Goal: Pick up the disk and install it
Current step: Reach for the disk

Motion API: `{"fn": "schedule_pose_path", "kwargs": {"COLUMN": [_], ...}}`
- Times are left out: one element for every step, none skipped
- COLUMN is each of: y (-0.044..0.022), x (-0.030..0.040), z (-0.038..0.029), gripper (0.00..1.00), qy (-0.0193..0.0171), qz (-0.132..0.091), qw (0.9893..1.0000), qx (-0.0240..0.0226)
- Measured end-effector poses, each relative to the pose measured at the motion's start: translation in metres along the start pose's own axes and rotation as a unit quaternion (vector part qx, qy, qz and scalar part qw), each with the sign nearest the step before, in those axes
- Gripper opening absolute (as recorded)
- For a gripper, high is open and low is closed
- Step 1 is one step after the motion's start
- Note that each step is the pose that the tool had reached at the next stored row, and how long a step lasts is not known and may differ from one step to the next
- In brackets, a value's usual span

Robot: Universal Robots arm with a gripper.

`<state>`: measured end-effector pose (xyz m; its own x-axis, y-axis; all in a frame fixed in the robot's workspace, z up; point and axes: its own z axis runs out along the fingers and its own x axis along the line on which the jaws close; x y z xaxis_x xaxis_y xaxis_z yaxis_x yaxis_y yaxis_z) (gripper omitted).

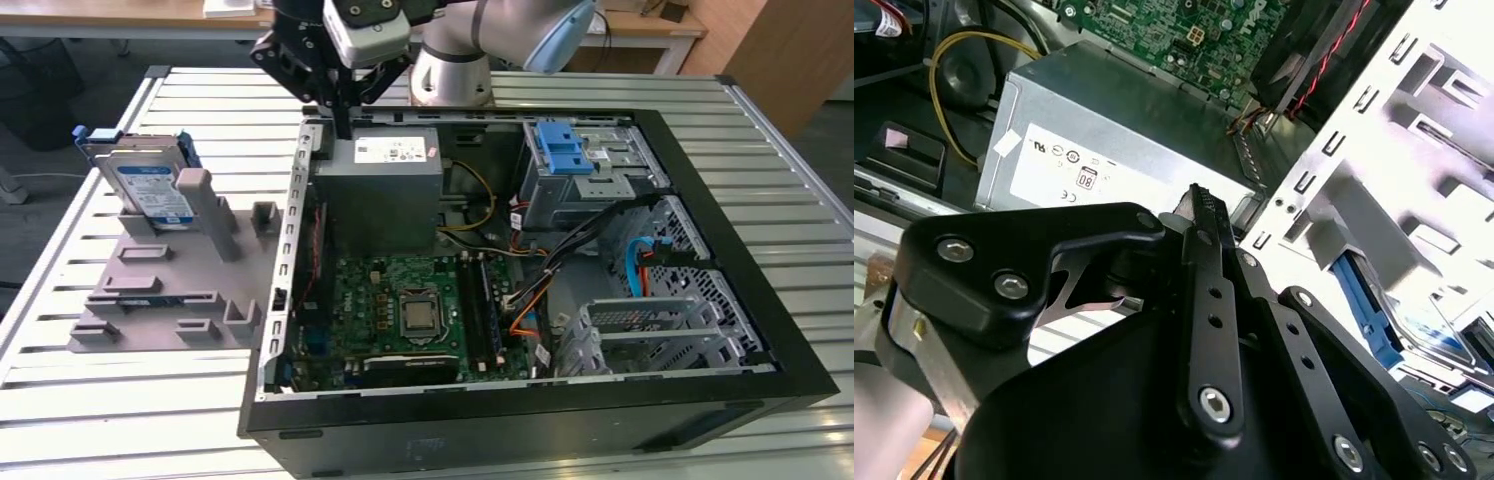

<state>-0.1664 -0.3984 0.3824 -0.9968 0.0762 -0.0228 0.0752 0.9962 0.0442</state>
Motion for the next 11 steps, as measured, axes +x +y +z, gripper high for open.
{"fn": "schedule_pose_path", "kwargs": {"y": [0.0000,0.0000,0.0000,0.0000,0.0001,0.0001,0.0001,0.0001,0.0001,0.0001,0.0000], "x": [0.0006,0.0012,0.0017,0.0023,0.0030,0.0036,0.0042,0.0048,0.0053,0.0059,0.0065], "z": [0.0001,0.0001,0.0002,0.0002,0.0003,0.0004,0.0005,0.0006,0.0007,0.0008,0.0010], "gripper": [0.11,0.11,0.11,0.11,0.11,0.11,0.11,0.11,0.11,0.11,0.11], "qy": [0.0000,0.0000,0.0000,0.0000,0.0000,0.0000,0.0000,0.0000,0.0000,0.0000,0.0000], "qz": [0.000,0.000,0.000,0.000,0.000,0.000,0.000,0.000,0.000,0.000,0.000], "qw": [1.0000,1.0000,1.0000,1.0000,1.0000,1.0000,1.0000,1.0000,1.0000,1.0000,1.0000], "qx": [0.0000,0.0000,0.0000,0.0000,0.0000,0.0000,0.0000,0.0000,0.0000,0.0000,0.0000]}}
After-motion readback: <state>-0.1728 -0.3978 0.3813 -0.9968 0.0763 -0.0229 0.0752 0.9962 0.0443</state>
